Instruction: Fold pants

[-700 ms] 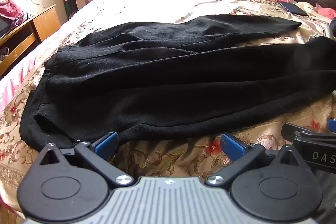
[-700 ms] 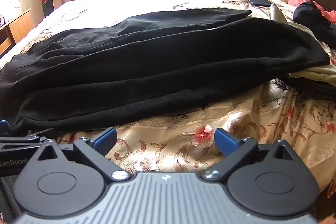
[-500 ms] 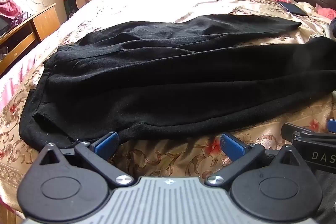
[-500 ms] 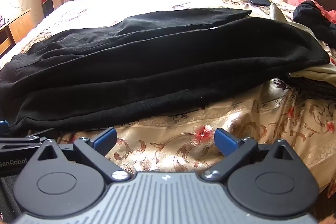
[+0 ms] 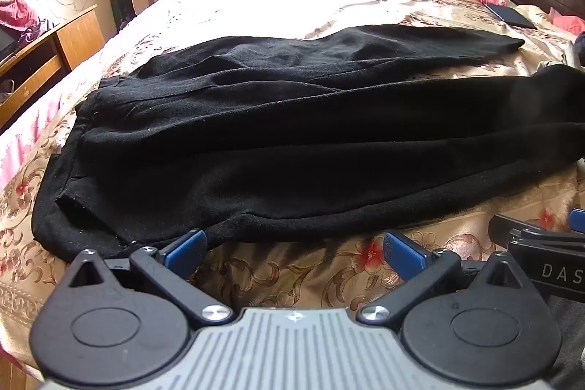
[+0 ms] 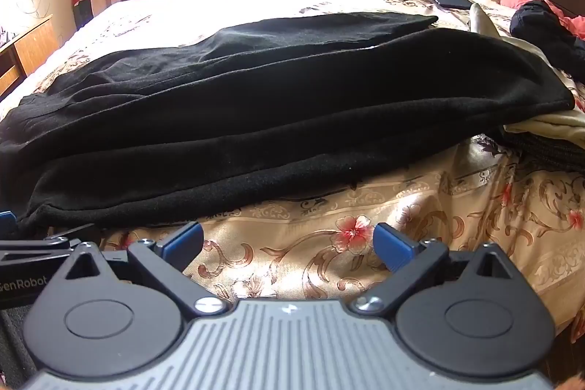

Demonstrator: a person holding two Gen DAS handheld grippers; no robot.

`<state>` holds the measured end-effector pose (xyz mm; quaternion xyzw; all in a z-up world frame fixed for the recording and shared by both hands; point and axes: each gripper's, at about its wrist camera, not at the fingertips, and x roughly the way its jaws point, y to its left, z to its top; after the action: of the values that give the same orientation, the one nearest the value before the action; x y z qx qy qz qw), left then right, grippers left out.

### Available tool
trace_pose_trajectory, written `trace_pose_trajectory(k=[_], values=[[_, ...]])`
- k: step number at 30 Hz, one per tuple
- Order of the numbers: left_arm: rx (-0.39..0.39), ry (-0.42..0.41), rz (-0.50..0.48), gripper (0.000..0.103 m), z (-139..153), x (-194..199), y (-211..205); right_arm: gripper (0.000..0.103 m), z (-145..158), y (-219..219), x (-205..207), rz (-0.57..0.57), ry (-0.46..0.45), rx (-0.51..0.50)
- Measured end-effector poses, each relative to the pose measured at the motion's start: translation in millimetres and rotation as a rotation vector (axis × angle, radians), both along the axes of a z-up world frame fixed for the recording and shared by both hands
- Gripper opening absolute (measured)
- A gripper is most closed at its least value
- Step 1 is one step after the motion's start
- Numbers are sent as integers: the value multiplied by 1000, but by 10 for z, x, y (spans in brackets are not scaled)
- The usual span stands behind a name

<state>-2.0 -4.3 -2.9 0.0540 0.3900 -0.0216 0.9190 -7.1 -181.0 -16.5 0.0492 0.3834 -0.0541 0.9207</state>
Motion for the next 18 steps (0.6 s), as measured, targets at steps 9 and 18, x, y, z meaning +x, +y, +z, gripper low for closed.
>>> trace_pose_trajectory(k=[9,18], values=[[-11,5,1,103,5,5,28,98,3,-1,-1,0,1,1],[-12,4,-9,103,11,-8,8,96,-9,0,5,3,0,-3]])
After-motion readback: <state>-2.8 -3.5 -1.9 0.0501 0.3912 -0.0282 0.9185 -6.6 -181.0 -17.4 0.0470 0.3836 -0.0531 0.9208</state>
